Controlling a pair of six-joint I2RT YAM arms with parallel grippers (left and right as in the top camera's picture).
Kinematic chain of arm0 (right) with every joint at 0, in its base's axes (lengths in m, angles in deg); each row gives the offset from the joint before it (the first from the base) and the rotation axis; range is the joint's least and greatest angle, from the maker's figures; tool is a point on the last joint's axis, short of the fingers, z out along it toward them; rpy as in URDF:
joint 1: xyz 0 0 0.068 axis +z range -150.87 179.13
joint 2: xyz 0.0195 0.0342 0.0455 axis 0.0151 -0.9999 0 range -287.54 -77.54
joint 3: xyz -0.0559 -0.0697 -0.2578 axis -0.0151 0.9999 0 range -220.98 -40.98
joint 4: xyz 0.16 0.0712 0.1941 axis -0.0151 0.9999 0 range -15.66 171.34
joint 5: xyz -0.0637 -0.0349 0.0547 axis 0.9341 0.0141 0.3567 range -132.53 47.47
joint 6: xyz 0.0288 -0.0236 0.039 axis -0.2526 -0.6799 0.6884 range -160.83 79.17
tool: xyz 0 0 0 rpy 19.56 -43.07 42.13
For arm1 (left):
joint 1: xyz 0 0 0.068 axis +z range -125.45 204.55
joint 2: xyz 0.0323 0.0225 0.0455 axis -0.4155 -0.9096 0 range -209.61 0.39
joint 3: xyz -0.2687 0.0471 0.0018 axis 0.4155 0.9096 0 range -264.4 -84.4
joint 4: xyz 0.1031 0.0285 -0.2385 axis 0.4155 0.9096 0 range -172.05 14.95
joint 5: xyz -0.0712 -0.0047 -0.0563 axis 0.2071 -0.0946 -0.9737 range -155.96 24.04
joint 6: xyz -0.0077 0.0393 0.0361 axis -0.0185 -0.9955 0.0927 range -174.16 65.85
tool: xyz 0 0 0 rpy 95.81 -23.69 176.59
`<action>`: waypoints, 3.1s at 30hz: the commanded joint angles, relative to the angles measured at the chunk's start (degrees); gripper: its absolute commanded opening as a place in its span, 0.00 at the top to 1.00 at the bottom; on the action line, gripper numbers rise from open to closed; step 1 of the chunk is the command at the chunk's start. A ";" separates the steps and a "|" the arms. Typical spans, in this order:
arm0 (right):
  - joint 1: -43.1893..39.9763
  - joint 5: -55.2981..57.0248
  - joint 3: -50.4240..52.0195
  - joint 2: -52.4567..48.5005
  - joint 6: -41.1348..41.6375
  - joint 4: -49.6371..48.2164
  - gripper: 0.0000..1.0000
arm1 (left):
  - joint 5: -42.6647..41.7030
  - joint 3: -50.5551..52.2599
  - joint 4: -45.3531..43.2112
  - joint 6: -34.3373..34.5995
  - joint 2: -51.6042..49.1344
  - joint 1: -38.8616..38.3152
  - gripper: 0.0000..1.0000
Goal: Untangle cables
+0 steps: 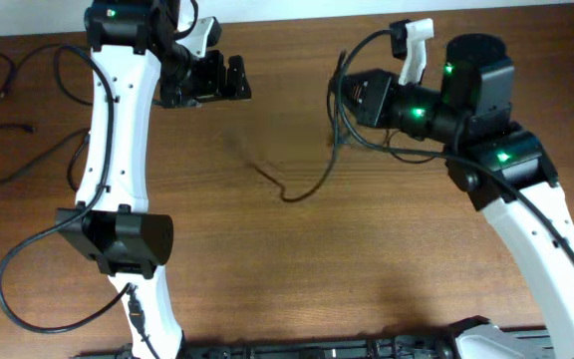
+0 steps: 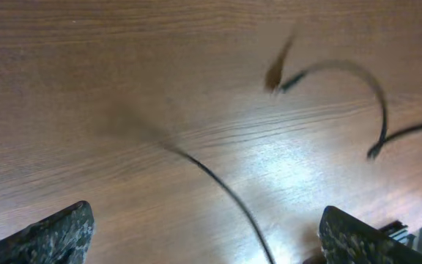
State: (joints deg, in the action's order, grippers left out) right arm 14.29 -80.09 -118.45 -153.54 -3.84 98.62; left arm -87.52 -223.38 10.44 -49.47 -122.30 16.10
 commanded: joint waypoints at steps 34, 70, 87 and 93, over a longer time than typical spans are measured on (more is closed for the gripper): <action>3.65 1.86 -0.31 -11.91 -17.25 14.10 0.96 | 0.17 -0.35 -6.40 19.78 -0.74 -0.39 0.01; 11.85 -2.49 -0.33 -11.91 -18.03 -1.22 0.96 | -31.21 -0.35 2.16 31.93 -1.27 -1.97 0.59; 11.67 12.09 -0.33 -11.91 -18.01 7.48 0.01 | -4.96 -0.35 1.07 31.78 -1.27 -2.16 1.00; 7.50 25.11 -0.33 -11.91 -13.99 14.84 0.00 | -4.46 -5.25 1.05 31.74 1.33 -1.33 1.00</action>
State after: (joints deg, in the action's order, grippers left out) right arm 23.54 -62.59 -118.43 -165.26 -18.92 112.06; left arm -93.53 -224.13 11.51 -17.25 -122.96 13.81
